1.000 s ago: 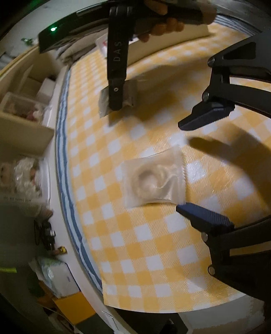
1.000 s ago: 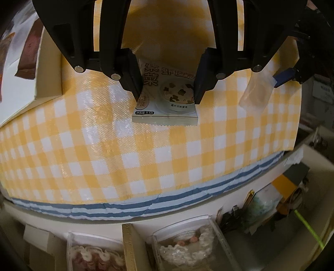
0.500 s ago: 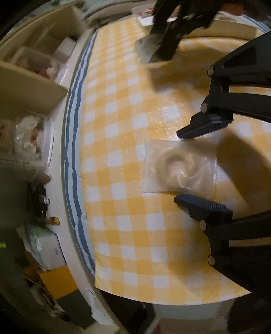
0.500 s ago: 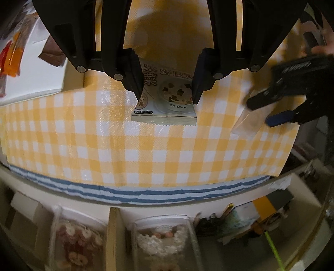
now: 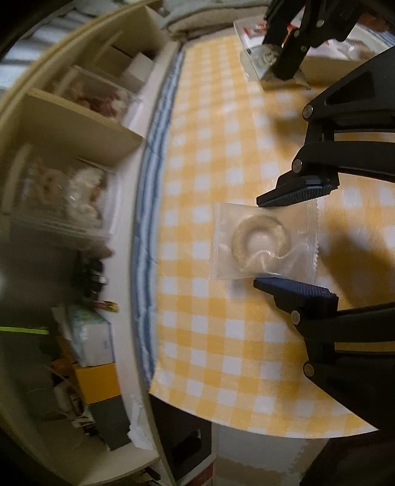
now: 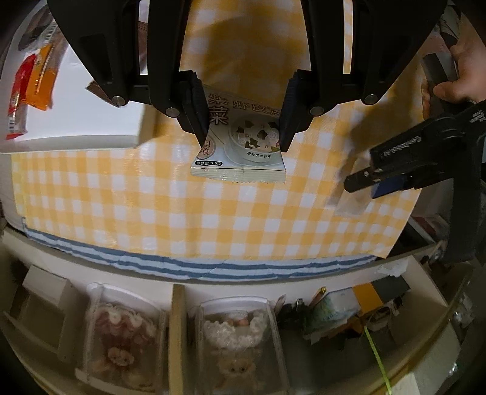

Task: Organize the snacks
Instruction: 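Carry the pastry bag and white packet over the white tray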

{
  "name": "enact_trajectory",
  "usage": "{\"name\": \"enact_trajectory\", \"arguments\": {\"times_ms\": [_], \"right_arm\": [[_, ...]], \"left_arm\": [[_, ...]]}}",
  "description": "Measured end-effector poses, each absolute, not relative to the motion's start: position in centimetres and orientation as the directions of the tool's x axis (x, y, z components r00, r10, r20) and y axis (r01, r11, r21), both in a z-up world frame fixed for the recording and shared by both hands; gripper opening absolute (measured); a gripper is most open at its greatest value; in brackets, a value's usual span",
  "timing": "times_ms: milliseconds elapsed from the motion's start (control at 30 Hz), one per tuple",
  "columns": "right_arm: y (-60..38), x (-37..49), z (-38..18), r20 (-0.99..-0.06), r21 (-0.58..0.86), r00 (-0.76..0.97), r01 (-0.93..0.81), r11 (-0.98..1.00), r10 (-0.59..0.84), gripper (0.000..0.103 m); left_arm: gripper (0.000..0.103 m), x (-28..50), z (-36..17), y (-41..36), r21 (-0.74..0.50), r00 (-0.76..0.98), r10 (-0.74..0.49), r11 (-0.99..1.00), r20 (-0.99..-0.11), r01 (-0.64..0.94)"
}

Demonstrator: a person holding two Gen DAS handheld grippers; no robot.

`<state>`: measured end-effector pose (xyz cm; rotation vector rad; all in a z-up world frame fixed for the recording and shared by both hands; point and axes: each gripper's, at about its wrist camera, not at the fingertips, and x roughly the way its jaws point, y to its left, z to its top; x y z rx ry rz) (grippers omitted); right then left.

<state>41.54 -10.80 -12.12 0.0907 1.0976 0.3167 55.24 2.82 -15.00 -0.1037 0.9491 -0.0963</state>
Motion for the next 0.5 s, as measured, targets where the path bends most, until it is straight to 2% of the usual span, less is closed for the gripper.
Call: {"name": "enact_trajectory", "arguments": {"times_ms": [500], "right_arm": [[-19.7, 38.5, -7.9, -0.836, 0.240, 0.473, -0.136, 0.961, 0.276, 0.043]], "left_arm": [[0.045, 47.0, -7.8, -1.4, -0.247, 0.646, -0.276, 0.959, -0.712, 0.138]]}}
